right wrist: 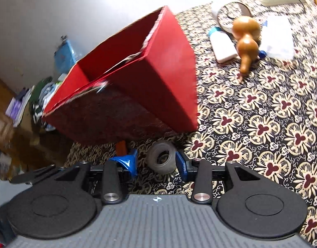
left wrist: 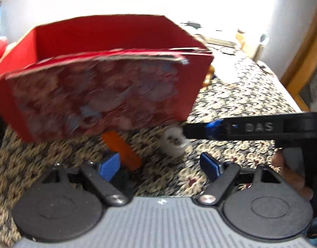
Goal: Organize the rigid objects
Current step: 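Close the right tool on the clear tape roll and lift it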
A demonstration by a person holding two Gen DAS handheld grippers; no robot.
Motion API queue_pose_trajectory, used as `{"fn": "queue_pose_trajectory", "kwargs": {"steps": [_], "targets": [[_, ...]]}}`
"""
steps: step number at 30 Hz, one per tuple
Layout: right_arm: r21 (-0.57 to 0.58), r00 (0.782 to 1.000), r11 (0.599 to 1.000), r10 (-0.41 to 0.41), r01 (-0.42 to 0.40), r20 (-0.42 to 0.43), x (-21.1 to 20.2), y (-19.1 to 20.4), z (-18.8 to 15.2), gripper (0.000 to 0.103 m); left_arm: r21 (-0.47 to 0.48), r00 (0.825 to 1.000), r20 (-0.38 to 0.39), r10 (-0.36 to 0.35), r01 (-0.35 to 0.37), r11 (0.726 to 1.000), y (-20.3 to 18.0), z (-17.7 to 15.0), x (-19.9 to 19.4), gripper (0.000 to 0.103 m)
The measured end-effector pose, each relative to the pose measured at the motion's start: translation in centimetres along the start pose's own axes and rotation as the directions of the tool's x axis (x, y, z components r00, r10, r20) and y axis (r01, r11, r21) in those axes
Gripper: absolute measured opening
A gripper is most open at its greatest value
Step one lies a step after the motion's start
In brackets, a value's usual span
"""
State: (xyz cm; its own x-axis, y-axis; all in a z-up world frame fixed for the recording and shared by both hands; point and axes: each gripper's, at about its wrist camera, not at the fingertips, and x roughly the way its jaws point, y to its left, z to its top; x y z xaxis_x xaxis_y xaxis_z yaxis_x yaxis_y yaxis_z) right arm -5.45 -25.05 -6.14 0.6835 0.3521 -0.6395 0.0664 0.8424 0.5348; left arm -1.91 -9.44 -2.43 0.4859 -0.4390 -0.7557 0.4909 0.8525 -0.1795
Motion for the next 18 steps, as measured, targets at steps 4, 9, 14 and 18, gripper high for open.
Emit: {"fn": "queue_pose_trajectory", "kwargs": {"steps": [4, 9, 14, 18], "targets": [[0.033, 1.0, 0.999, -0.028, 0.028, 0.01, 0.1, -0.4, 0.3, 0.024, 0.059, 0.999, -0.017, -0.032, 0.033, 0.998, -0.9, 0.7, 2.0, 0.08], [0.054, 0.999, 0.998, -0.037, 0.037, 0.005, 0.4, -1.0, 0.3, 0.023, 0.117, 0.998, -0.04, -0.057, 0.062, 0.991, -1.6, 1.2, 4.0, 0.074], [0.07, 1.0, 0.997, -0.031, 0.031, 0.003, 0.8, -1.4, 0.4, 0.021, 0.147, 0.994, -0.083, -0.07, 0.082, 0.986, -1.8, 1.2, 5.6, 0.057], [0.058, 0.999, 0.998, -0.036, 0.037, -0.022, 1.6, -1.5, 0.6, 0.017, 0.167, 0.993, -0.098, -0.068, 0.084, 0.982, -1.7, 1.2, 6.3, 0.052]]}}
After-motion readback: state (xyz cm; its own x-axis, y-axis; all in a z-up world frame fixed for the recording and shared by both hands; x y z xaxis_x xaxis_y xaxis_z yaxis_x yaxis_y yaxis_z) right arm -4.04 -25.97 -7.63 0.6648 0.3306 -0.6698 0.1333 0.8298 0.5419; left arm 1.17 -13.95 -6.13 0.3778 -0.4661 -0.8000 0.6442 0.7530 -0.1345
